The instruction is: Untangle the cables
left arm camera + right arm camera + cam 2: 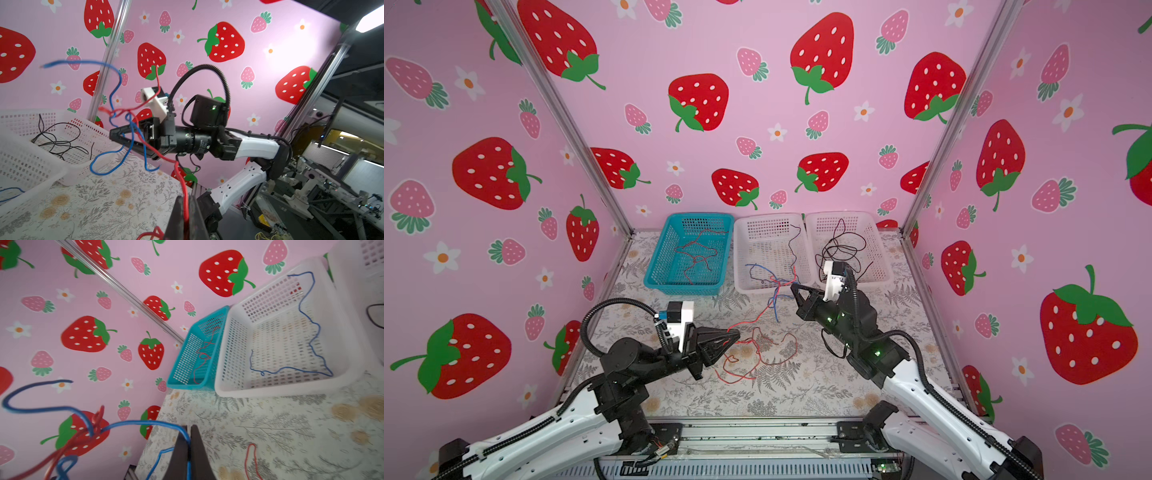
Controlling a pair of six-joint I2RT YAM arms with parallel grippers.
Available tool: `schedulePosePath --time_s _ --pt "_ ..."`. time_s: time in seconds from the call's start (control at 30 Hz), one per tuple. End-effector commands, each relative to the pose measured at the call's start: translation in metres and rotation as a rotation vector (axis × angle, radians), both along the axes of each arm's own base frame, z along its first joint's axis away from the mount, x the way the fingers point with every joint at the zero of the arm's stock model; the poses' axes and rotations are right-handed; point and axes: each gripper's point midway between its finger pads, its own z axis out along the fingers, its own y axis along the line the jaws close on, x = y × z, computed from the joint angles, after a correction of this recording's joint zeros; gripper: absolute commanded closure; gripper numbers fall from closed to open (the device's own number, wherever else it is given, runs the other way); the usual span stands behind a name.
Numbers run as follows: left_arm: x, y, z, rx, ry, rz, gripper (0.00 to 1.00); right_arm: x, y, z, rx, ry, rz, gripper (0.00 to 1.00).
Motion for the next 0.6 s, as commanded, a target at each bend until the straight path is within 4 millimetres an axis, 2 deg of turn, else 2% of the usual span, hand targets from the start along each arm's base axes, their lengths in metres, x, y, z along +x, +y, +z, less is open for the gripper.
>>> schedulePosePath --time_s 0.0,0.1,0.2,0.4,0.57 --pt "-0.025 0.017 0.009 -0.041 0.029 -0.073 1.00 0.019 -0.028 -0.027 -0.094 0.015 -0.119 1.00" --pt "-0.031 0.035 0.013 -0.076 0.032 -0.041 1.00 0.024 -0.040 -0.036 -0.144 0.016 -0.168 1.00" --pt "-0.036 0.060 0.026 -0.127 0.004 0.029 1.00 0.036 -0.065 -0.069 -0.312 0.089 -0.284 1.00" --pt "-0.038 0.119 0.048 -0.227 -0.025 0.231 1.00 0.041 -0.089 -0.115 -0.463 0.182 -0.350 1.00" --pt "-0.027 0.134 0.049 -0.179 0.009 0.344 1.00 0.043 -0.100 -0.131 -0.616 0.177 -0.353 1.00"
